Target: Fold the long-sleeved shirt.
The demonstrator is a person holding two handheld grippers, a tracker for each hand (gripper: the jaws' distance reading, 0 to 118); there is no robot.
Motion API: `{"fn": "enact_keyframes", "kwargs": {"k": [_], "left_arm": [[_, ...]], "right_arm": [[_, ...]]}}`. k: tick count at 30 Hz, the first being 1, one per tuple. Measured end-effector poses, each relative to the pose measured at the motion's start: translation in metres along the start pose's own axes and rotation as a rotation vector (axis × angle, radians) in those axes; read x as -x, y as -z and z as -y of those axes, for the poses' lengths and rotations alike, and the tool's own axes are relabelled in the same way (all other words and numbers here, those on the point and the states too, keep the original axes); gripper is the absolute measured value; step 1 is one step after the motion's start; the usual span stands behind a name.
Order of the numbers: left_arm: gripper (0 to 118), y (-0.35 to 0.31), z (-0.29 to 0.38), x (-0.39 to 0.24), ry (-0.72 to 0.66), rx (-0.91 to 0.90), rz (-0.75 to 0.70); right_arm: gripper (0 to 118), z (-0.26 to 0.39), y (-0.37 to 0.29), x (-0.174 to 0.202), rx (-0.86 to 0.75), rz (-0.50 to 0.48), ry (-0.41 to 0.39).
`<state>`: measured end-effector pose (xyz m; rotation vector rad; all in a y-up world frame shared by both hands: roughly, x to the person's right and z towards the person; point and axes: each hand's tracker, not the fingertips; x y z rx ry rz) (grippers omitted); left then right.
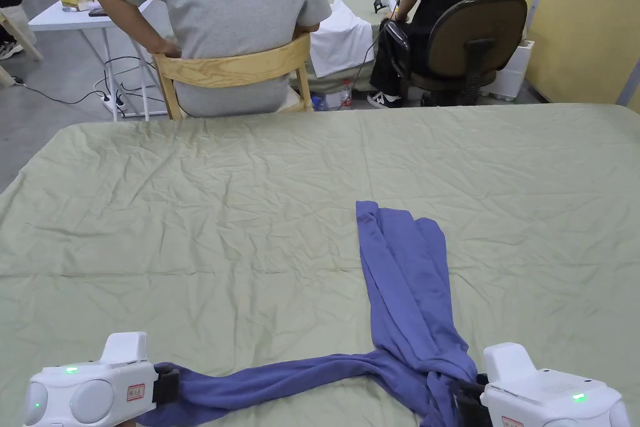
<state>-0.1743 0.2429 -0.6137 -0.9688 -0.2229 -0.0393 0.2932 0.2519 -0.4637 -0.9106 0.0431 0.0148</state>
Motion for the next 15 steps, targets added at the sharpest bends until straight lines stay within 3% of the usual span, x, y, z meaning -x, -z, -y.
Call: {"fn": "enact_keyframes", "kwargs": {"k": [1, 2, 9, 11, 14, 15], "left_arm": [[68, 0.0, -0.001, 0.001, -0.012, -0.004, 0.001], [73, -0.003, -0.002, 0.003, -0.03, -0.011, 0.017], [72, -0.051, -0.022, -0.016, -0.028, -0.153, 0.017], [68, -0.065, -0.029, -0.027, -0.014, -0.182, 0.033], [39, -0.089, -0.033, -0.05, 0.009, -0.224, 0.064], [32, -0.095, -0.031, -0.06, 0.035, -0.24, 0.079]], "right_arm": [[68, -0.002, 0.0, 0.0, 0.003, 0.013, 0.002], [71, -0.003, -0.001, -0.002, 0.005, 0.016, 0.001], [69, -0.028, -0.043, 0.004, -0.152, 0.061, -0.102], [60, -0.036, -0.058, 0.009, -0.219, 0.069, -0.123], [26, -0.045, -0.081, 0.019, -0.304, 0.066, -0.159], [20, -0.046, -0.088, 0.021, -0.328, 0.066, -0.161]]}}
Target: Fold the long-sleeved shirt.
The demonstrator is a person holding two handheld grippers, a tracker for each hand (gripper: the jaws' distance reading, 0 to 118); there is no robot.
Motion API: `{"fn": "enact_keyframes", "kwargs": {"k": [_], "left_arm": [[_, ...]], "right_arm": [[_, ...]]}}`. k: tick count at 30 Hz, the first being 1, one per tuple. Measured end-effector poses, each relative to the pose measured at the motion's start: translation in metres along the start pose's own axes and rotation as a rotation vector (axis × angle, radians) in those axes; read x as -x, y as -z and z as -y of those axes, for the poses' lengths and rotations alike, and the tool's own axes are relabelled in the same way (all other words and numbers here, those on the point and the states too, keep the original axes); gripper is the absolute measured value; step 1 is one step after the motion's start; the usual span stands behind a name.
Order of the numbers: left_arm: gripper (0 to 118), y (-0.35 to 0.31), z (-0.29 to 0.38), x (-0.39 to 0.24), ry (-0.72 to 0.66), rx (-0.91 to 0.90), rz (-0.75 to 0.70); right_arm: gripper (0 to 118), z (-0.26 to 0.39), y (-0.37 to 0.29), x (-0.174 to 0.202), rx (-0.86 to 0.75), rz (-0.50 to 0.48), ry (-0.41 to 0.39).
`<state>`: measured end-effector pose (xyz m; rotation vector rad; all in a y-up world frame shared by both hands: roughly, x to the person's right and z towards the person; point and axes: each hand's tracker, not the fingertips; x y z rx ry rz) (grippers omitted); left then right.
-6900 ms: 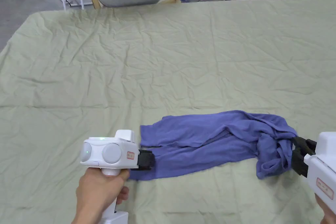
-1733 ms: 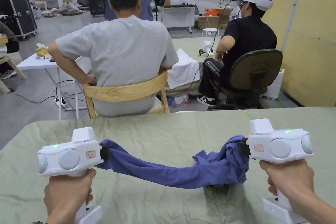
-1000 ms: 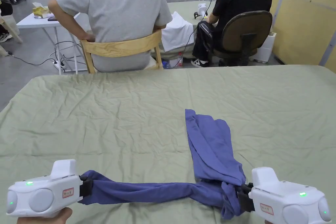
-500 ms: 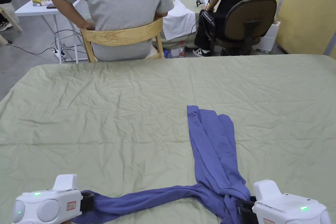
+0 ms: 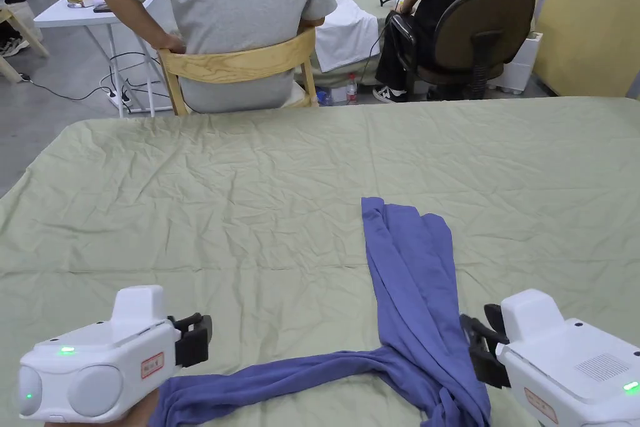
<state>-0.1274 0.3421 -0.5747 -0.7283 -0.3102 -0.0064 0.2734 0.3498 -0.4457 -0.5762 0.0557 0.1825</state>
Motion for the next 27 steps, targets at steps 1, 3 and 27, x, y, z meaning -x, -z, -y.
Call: {"fn": "enact_keyframes", "kwargs": {"k": [1, 3, 27], "left_arm": [[28, -0.007, 0.002, -0.013, 0.041, -0.004, 0.015], [16, -0.013, 0.008, -0.03, 0.094, -0.021, 0.037], [84, 0.148, 0.015, -0.138, 0.25, 0.399, 0.306]], "right_arm": [[17, -0.002, -0.005, 0.002, -0.005, -0.003, 0.001], [7, -0.005, -0.009, 0.003, -0.009, -0.016, 0.016], [3, 0.04, 0.041, -0.022, 0.146, -0.068, 0.146]]}}
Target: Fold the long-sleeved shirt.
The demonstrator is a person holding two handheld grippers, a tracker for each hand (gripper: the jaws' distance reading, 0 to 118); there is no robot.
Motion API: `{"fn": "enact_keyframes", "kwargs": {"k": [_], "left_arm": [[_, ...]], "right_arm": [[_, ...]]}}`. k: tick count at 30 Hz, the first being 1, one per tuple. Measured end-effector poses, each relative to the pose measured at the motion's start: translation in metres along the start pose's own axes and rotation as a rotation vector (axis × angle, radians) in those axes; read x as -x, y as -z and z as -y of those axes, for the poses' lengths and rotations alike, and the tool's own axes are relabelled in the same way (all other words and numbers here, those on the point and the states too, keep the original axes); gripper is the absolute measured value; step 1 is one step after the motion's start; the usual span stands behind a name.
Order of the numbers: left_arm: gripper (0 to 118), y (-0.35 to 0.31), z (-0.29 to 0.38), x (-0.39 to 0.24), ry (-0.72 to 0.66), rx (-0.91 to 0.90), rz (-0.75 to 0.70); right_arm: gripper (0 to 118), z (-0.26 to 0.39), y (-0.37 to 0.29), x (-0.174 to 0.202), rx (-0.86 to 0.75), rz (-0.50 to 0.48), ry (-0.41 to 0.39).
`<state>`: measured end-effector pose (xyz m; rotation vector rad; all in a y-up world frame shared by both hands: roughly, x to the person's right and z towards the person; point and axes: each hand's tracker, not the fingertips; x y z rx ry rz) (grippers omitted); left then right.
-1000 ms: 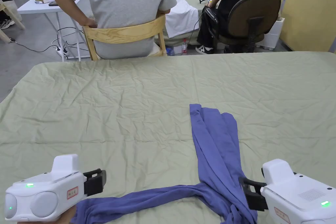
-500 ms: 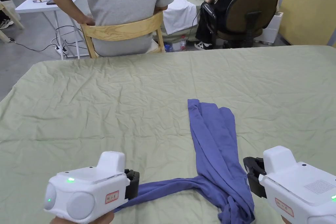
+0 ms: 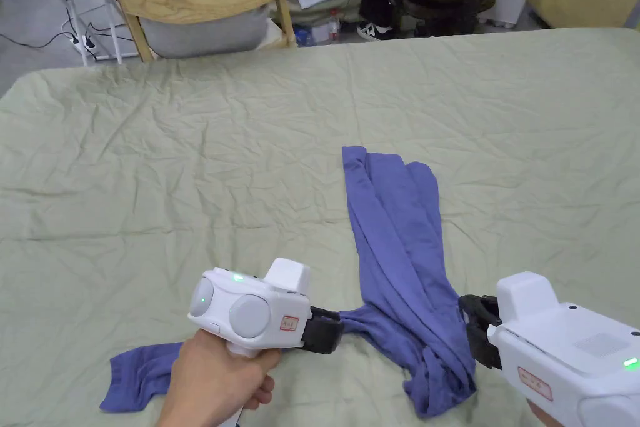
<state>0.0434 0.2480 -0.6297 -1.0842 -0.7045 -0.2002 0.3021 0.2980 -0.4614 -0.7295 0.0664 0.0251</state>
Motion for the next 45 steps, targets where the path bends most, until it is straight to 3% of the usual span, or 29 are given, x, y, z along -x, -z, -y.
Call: {"fn": "enact_keyframes", "kwargs": {"k": [5, 9, 13, 14, 16, 17, 20, 27, 29, 30, 31, 32, 33, 38, 45], "left_arm": [[83, 0.057, -0.013, 0.001, 0.0, 0.054, -0.01], [74, 0.104, -0.003, 0.002, 0.02, 0.154, -0.063], [74, 0.099, 0.001, -0.001, -0.019, 0.081, -0.057], [67, 0.094, 0.002, 0.0, -0.017, 0.079, -0.059], [26, 0.086, 0.004, 0.001, -0.025, 0.029, -0.058], [13, 0.085, 0.004, 0.004, -0.061, 0.01, -0.029], [12, 0.09, 0.007, 0.008, -0.085, 0.019, -0.034], [12, 0.095, 0.01, 0.017, -0.225, 0.003, -0.01], [12, 0.096, 0.011, 0.022, -0.266, 0.0, 0.004], [12, 0.096, 0.009, 0.025, -0.272, 0.005, 0.008], [12, 0.097, 0.008, 0.026, -0.282, 0.01, 0.012], [12, 0.098, 0.006, 0.028, -0.292, 0.02, 0.02], [12, 0.098, 0.003, 0.032, -0.321, 0.036, 0.032], [11, 0.1, -0.004, 0.049, -0.464, 0.082, 0.097], [11, 0.106, -0.013, 0.048, -0.504, 0.124, 0.081]], "right_arm": [[3, 0.006, 0.02, -0.007, 0.05, -0.002, 0.016], [3, 0.01, 0.034, -0.012, 0.084, -0.006, 0.025], [3, 0.012, 0.04, -0.015, 0.097, -0.003, 0.03], [3, 0.012, 0.042, -0.016, 0.101, -0.002, 0.03], [3, 0.01, 0.048, -0.017, 0.109, -0.004, 0.03], [3, 0.009, 0.051, -0.018, 0.11, -0.004, 0.03], [3, -0.004, 0.065, -0.02, 0.116, -0.032, 0.008], [5, -0.115, 0.137, -0.034, 0.095, -0.142, -0.239], [25, -0.157, 0.17, -0.041, 0.113, -0.193, -0.305], [54, -0.178, 0.191, -0.042, 0.136, -0.217, -0.358], [73, -0.195, 0.21, -0.041, 0.147, -0.208, -0.416], [78, -0.212, 0.233, -0.042, 0.149, -0.183, -0.474], [77, -0.227, 0.257, -0.043, 0.165, -0.171, -0.519], [77, -0.28, 0.372, -0.052, 0.26, -0.216, -0.548], [77, -0.29, 0.475, -0.05, 0.428, -0.162, -0.734]]}}
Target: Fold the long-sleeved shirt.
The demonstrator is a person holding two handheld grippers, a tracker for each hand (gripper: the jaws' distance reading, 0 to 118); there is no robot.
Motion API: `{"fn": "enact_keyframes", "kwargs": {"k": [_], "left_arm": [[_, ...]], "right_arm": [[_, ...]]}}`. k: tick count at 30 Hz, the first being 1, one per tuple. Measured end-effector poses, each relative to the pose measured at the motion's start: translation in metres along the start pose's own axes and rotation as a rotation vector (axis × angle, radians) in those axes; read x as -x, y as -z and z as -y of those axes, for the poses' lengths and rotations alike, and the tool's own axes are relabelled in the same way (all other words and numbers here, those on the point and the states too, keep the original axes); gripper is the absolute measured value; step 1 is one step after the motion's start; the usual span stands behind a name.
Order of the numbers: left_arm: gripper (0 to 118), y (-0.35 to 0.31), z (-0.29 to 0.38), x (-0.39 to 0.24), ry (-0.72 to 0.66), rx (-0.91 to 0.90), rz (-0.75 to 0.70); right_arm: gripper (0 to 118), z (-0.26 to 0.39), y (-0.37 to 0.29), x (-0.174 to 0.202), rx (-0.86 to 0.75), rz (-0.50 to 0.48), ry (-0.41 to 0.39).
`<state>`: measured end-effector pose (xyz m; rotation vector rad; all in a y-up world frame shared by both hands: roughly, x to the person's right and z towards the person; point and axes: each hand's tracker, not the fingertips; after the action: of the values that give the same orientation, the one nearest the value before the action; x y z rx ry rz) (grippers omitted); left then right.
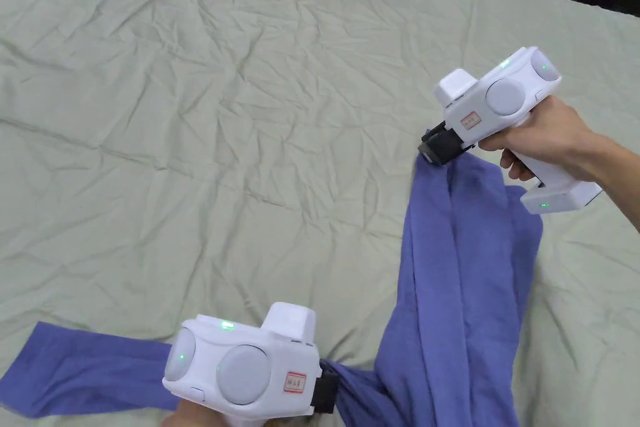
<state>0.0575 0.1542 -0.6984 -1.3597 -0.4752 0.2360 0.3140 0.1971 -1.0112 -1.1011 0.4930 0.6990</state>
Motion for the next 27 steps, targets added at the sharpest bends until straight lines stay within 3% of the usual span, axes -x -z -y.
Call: {"fn": "enact_keyframes", "kwargs": {"k": [3, 5, 7, 8, 10, 11, 13, 16, 21, 24, 27], "left_arm": [[10, 0.0, -0.005, 0.005, -0.02, 0.024, 0.023], [10, 0.0, -0.006, 0.003, -0.033, 0.029, 0.023], [10, 0.0, -0.004, -0.001, -0.017, 0.025, 0.007], [10, 0.0, -0.003, -0.003, -0.013, 0.02, 0.0], [10, 0.0, -0.001, -0.005, -0.011, 0.014, -0.008], [10, -0.001, 0.0, -0.005, -0.01, 0.009, -0.009], [10, -0.004, 0.002, -0.002, 0.002, -0.005, 0.007], [11, -0.019, 0.01, 0.002, -0.04, -0.056, 0.052], [11, -0.052, 0.025, -0.003, -0.019, -0.141, 0.032], [11, -0.079, 0.034, -0.003, -0.011, -0.204, 0.029], [11, -0.113, 0.033, 0.001, 0.008, -0.281, 0.02]], "right_arm": [[77, 0.003, 0.02, 0.0, -0.002, -0.06, -0.008], [77, 0.006, 0.024, -0.005, 0.003, -0.091, 0.059], [72, 0.008, 0.02, -0.009, -0.005, -0.095, 0.044], [64, 0.009, 0.017, -0.007, -0.007, -0.093, 0.038], [23, 0.011, 0.011, 0.001, -0.023, -0.1, 0.037], [20, 0.011, 0.006, 0.008, -0.06, -0.063, 0.006], [19, 0.014, -0.001, 0.022, -0.058, -0.006, -0.017], [19, 0.016, -0.025, 0.034, -0.068, -0.002, -0.009], [19, 0.028, -0.104, 0.04, -0.195, 0.095, 0.067], [19, 0.043, -0.162, 0.038, -0.269, 0.105, 0.177], [19, 0.062, -0.222, 0.041, -0.345, 0.172, 0.204]]}}
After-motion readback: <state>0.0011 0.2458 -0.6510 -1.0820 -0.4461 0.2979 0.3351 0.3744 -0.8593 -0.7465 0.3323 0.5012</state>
